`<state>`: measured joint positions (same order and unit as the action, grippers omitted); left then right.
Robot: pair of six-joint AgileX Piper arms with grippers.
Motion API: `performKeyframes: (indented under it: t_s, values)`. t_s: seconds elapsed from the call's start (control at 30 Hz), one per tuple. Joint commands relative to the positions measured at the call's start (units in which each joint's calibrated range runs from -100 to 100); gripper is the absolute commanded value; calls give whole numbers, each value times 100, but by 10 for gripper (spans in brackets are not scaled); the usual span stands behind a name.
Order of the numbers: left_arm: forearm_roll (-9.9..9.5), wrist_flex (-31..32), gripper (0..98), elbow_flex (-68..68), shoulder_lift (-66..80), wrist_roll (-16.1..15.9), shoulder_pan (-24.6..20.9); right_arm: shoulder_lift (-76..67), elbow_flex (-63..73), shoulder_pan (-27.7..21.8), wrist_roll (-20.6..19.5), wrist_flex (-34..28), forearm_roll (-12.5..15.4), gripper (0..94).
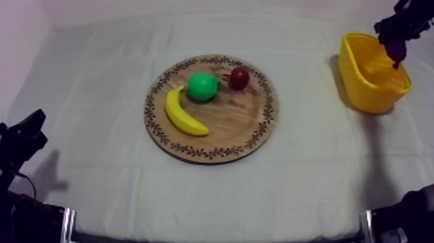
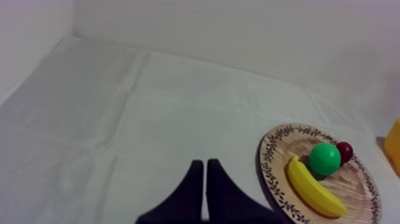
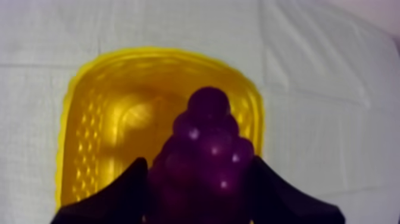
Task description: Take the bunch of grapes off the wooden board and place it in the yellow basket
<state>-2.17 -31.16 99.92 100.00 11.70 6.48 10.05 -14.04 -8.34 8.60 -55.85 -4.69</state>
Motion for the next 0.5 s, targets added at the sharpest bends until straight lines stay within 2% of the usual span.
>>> performKeyframes:
  t_s: [0.0, 0.33, 0.47]
  values:
    - [0, 3, 1, -3, 0, -1, 0, 296, 3, 4, 61, 54, 80, 342]
    - [0, 3, 1, -3, 0, -1, 0, 1313, 202, 39, 34, 261, 238, 406]
    - [0, 3, 1, -3, 0, -1, 0, 1548, 248, 3, 57, 392, 306, 531]
